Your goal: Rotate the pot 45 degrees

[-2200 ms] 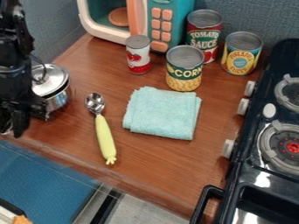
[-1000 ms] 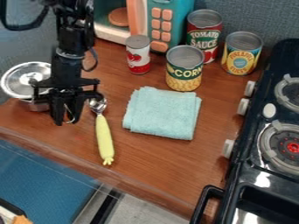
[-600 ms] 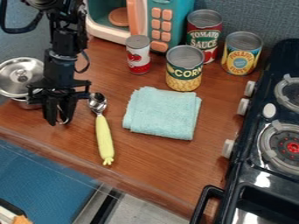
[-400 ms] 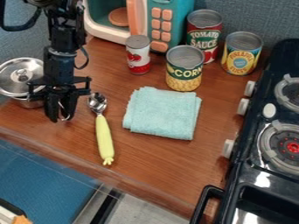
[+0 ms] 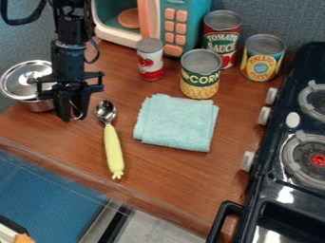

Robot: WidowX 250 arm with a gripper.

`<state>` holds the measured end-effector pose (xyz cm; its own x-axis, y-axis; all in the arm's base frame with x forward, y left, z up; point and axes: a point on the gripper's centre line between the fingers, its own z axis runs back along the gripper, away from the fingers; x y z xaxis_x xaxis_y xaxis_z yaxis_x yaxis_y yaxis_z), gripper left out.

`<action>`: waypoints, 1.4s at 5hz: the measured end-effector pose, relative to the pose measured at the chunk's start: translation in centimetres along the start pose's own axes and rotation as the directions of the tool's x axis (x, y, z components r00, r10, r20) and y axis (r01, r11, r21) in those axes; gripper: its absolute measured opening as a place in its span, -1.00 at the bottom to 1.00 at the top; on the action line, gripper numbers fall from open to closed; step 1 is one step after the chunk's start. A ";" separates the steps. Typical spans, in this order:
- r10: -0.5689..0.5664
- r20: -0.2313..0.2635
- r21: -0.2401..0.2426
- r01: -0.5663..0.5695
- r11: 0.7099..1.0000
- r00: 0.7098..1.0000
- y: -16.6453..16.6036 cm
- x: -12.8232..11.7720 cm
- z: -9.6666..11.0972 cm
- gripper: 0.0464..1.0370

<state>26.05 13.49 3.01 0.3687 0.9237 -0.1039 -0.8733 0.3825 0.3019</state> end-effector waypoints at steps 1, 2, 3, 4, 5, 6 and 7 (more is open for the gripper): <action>0.003 -0.006 -0.021 -0.003 1.000 1.000 -0.7 -0.2 0.7 -0.44; 0.011 -0.027 -0.035 -0.012 0.999 1.000 -1.9 -0.6 1.3 -0.44; 0.024 -0.038 -0.024 -0.025 0.999 0.999 -2.9 -0.9 1.2 -0.44; 0.042 -0.063 -0.024 -0.044 0.999 0.997 -3.4 -1.1 1.0 -0.31; 0.023 -0.005 0.022 -0.023 0.999 1.000 -3.5 -1.4 1.1 0.29; 0.021 -0.002 0.025 -0.021 0.999 1.000 -3.7 -1.6 1.1 0.84; 0.021 -0.002 0.025 -0.021 0.999 1.000 -3.7 -1.6 1.2 0.93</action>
<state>29.07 10.61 3.14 0.3491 0.9318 -0.0994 -0.8727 0.3620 0.3277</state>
